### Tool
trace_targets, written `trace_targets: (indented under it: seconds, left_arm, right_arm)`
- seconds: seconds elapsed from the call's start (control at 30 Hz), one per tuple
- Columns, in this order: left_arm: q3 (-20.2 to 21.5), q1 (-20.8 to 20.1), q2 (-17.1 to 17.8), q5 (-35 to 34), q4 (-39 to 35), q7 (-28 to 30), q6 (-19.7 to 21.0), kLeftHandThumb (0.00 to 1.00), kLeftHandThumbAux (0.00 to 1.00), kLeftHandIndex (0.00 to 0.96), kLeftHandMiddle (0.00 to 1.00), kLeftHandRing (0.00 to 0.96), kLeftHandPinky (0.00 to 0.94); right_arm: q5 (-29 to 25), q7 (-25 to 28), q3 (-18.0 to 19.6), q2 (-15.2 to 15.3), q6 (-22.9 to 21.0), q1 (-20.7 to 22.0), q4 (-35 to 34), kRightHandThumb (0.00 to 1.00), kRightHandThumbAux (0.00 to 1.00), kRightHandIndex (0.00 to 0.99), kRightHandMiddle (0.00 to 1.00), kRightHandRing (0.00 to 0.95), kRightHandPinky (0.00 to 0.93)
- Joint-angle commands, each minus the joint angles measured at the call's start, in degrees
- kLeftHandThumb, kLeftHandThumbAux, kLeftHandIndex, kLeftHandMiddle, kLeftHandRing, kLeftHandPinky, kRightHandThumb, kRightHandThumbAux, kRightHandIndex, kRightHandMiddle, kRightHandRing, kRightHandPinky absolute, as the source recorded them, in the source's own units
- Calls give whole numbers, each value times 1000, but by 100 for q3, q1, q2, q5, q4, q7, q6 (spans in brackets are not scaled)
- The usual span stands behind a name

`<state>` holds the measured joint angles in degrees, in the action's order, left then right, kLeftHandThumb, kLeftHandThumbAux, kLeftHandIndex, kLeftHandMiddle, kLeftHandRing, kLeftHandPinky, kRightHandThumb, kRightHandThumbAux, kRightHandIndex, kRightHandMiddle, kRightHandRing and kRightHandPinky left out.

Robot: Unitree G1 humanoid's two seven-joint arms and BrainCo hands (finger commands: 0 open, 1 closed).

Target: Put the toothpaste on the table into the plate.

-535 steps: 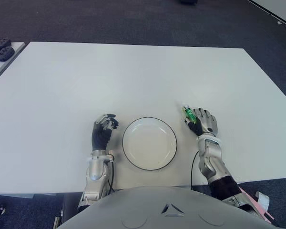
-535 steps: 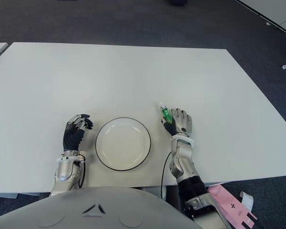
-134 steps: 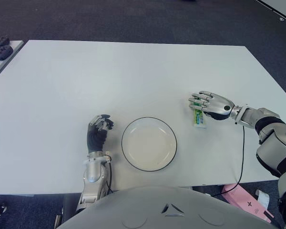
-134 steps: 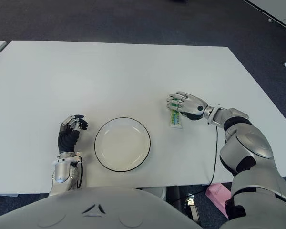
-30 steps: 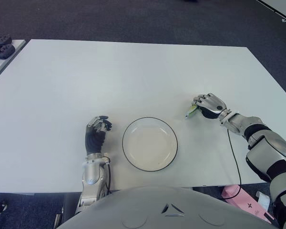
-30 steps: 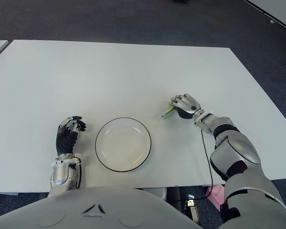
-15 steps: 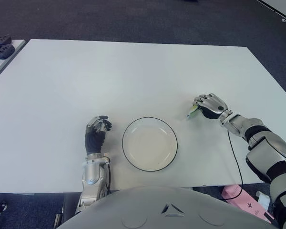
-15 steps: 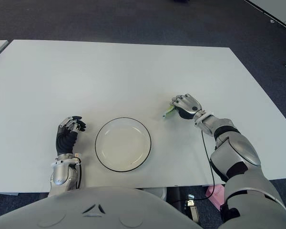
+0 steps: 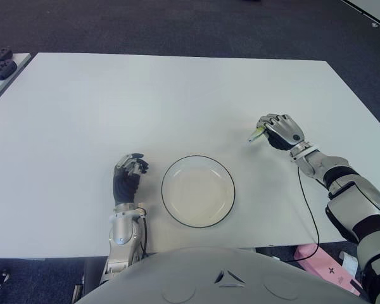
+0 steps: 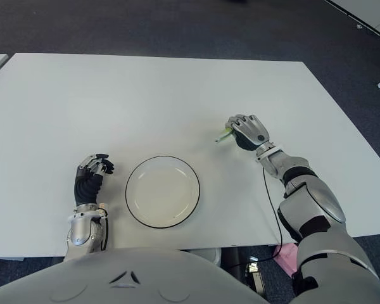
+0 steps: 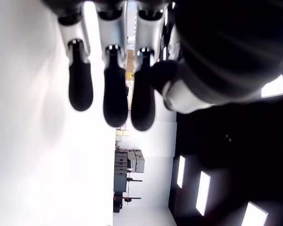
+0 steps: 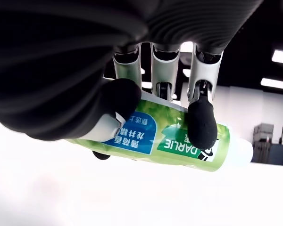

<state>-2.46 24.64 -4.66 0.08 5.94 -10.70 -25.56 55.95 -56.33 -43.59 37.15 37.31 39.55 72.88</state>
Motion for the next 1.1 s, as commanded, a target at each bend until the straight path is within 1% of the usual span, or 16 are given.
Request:
trace_targets:
  seconds: [0.03,0.13,0.23,0.3,0.37,0.47,0.6,0.8,0.87,0.93,1.1]
  left_arm:
    - [40,-7,-191,13,249,-72,171,704,718,430,573,570,549]
    - [43,-23,-188,24,261,-82,187,704,718,430,574,571,551]
    - [32,-40,-209,57,240,-127,268,704,718,430,574,572,549]
    - [27,-44,-207,65,238,-136,272,704,719,429,573,571,548]
    - [25,-55,-205,61,244,-130,276,704,719,430,572,570,547]
    - [15,-66,-203,6,257,-76,263,703,719,429,571,569,546]
    - [13,-72,-203,-18,256,-73,284,702,719,429,571,569,546]
    - [0,-86,-216,9,253,-105,292,702,719,429,570,568,544]
    - [-9,-93,-211,15,263,-98,277,702,719,429,570,567,544]
    - [-14,-101,-206,19,274,-96,267,702,719,429,571,569,547]
    - [-20,-114,-206,26,286,-107,274,702,719,429,573,570,549]
  right_arm:
    - [-209,-195,218,-60,306,-38,-210,950,663,479,416,471,491]
    - [-275,-309,325,-78,493,-76,-382,950,663,478,415,472,493]
    - [-299,-466,437,-42,762,-175,-945,950,663,477,414,476,497]
    - [-289,-515,498,-5,887,-231,-1194,950,662,473,416,484,504]
    - [-246,-585,541,11,951,-277,-1343,951,661,468,418,491,512]
    - [-78,-884,561,56,1062,-455,-1889,980,665,454,420,474,510]
    - [13,-959,623,128,1178,-645,-2454,994,665,439,432,469,507]
    - [76,-808,795,274,1351,-969,-3253,999,661,444,463,485,512]
    - [62,-600,871,356,1415,-1225,-3872,999,660,443,469,491,497]
    - [32,-381,932,389,1473,-1422,-4336,999,660,440,473,494,488]
    - [-48,34,1086,367,1637,-1670,-4813,1000,662,434,480,491,464]
